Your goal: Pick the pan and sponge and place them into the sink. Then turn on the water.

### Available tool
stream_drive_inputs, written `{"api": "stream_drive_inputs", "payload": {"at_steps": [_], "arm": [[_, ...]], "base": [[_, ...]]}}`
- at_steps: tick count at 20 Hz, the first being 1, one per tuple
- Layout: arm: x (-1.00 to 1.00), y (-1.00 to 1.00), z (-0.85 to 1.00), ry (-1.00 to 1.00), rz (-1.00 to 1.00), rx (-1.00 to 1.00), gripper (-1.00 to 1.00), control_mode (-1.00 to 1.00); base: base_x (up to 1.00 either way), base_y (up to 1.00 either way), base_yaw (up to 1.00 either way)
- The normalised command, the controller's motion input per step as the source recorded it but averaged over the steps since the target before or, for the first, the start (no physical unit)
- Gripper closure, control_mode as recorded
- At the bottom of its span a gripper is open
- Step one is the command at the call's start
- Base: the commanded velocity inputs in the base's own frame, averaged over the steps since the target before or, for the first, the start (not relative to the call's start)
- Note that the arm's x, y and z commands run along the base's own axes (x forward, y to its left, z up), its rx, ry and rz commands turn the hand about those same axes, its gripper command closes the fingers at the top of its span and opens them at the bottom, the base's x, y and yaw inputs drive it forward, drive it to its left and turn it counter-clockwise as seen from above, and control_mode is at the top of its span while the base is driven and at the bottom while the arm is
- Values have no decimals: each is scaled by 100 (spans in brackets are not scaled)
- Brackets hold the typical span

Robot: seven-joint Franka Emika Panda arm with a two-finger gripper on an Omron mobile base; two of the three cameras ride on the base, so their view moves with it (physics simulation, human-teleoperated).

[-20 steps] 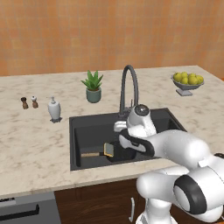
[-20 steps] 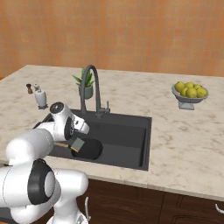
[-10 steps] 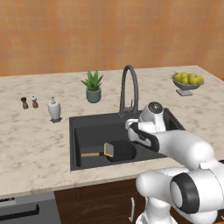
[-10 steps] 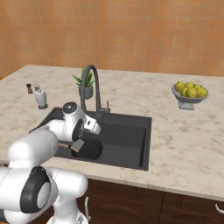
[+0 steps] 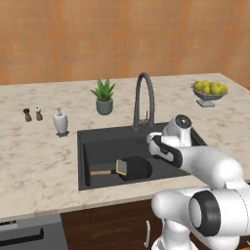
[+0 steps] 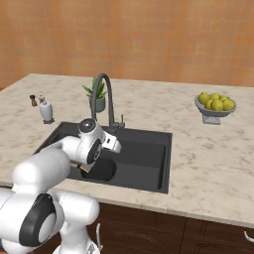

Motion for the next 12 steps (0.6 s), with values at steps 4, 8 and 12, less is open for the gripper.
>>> {"api": "stream_drive_inputs", "payload": {"at_steps": [4,8,12], "arm": [[2,-11,0,-4,0,0,-100,-100],[2,-12,0,-6,0,0,-100,-100],[0,-8,0,-18,0,0,-100,-100]], "base": [[0,0,0],[0,0,0],[0,0,0]]}}
